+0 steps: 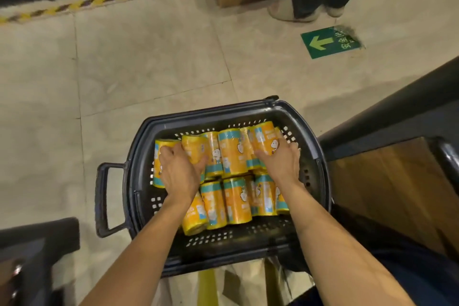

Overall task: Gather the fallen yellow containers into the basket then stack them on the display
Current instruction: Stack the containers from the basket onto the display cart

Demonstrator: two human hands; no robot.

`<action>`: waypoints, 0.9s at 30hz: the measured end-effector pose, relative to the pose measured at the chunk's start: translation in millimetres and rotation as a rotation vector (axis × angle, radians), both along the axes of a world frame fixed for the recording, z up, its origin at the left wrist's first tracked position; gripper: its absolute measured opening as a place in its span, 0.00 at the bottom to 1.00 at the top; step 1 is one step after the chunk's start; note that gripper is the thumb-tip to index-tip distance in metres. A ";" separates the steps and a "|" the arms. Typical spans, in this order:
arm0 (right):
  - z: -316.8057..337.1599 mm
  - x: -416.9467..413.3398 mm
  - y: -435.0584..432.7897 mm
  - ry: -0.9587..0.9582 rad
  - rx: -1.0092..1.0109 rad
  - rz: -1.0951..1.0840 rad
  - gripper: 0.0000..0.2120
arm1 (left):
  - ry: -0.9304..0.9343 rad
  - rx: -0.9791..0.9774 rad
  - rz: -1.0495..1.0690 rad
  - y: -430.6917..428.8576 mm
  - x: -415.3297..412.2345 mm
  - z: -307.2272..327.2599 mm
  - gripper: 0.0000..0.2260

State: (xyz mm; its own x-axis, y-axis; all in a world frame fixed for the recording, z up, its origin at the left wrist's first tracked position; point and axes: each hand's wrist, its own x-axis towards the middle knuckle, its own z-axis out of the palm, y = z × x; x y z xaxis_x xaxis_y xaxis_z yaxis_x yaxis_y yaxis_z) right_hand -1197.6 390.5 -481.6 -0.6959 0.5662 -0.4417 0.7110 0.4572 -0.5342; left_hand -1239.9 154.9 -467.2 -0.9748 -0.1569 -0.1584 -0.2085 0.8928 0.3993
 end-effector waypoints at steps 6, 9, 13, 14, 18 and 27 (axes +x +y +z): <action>4.4 5.7 3.6 0.051 -0.274 -0.131 0.34 | -0.031 0.241 -0.094 -4.5 13.4 5.2 0.27; 30.4 9.9 6.9 0.118 -0.403 -0.207 0.24 | -0.091 0.414 -0.044 4.4 17.1 15.5 0.22; 85.8 16.6 11.6 0.307 -0.511 -0.264 0.27 | -0.129 0.707 -0.045 25.8 14.4 56.3 0.13; 105.6 22.6 12.5 0.365 -0.523 -0.271 0.27 | -0.119 0.773 -0.066 31.8 15.2 75.0 0.12; 173.1 50.2 14.2 0.497 -0.407 -0.222 0.19 | -0.046 0.923 -0.154 51.1 12.4 136.2 0.07; 385.2 184.7 45.7 0.782 -0.116 -0.200 0.17 | 0.043 1.220 -0.570 132.3 68.6 304.4 0.19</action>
State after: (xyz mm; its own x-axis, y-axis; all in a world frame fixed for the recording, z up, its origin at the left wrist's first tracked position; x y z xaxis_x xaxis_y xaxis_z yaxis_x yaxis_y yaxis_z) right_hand -1012.9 436.2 -96.4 -0.7178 0.6931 0.0662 0.1752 0.2718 -0.9463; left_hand -1171.3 287.2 -162.7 -0.8641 0.4869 0.1276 0.1029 -0.0772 0.9917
